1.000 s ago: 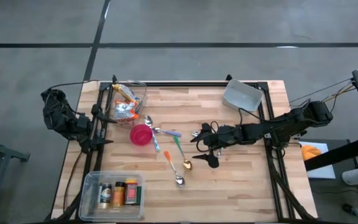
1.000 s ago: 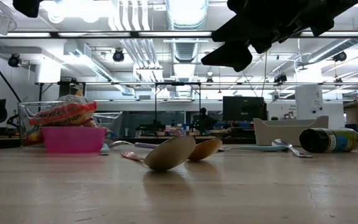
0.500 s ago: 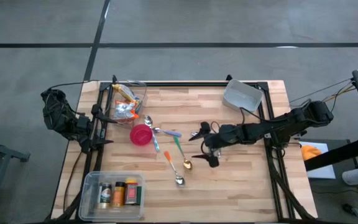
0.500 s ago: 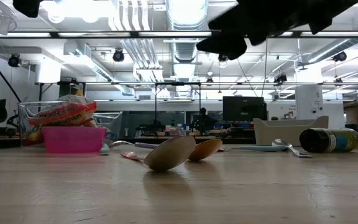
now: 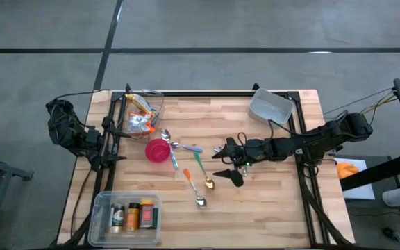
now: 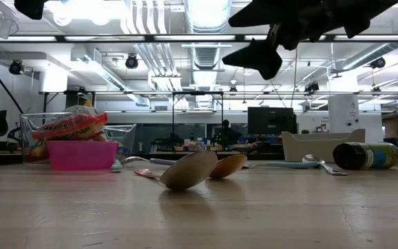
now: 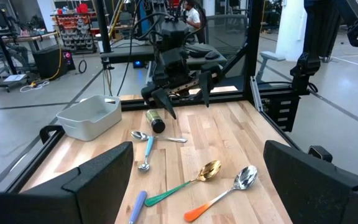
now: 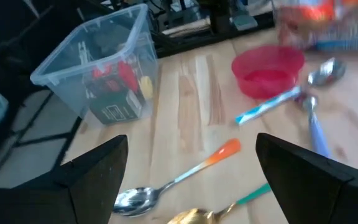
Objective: Pick & Place Food Item
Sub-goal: Put the black seasoning bottle into the white bin
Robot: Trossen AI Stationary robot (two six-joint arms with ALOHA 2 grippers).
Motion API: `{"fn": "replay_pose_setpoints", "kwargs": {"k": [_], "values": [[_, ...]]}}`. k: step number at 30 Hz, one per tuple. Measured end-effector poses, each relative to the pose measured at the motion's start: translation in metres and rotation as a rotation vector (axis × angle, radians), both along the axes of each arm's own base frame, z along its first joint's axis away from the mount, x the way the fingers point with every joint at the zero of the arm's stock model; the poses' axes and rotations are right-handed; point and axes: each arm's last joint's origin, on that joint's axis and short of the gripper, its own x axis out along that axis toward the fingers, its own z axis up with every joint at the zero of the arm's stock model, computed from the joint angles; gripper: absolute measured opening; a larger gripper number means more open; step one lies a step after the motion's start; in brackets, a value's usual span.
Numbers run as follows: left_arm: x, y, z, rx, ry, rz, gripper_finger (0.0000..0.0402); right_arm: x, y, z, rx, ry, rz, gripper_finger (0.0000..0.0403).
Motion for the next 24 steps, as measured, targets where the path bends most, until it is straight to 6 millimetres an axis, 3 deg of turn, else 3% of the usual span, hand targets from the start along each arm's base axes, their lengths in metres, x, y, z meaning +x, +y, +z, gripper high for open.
{"fn": "replay_pose_setpoints", "kwargs": {"k": [9, 14, 18, 24], "values": [[0.0, 0.0, 0.0, 0.0, 0.0, 0.0, 0.0364, -0.004, -0.001, 0.006, -0.076, -0.019, -0.058, 0.0351], [0.0, 0.0, 0.0, 0.0, 0.0, -0.001, 0.0364, -0.023, -0.004, 0.023, -0.178, -0.005, -0.108, 0.0351], [0.0, 0.0, 0.0, 0.0, -0.001, -0.001, 0.0364, -0.051, -0.009, 0.041, -0.236, 0.174, -0.101, 0.0351], [0.0, 0.0, 0.0, 0.0, 0.0, 0.0, 0.0364, -0.097, -0.017, 0.068, -0.37, 0.607, -0.032, 0.0351]]}}
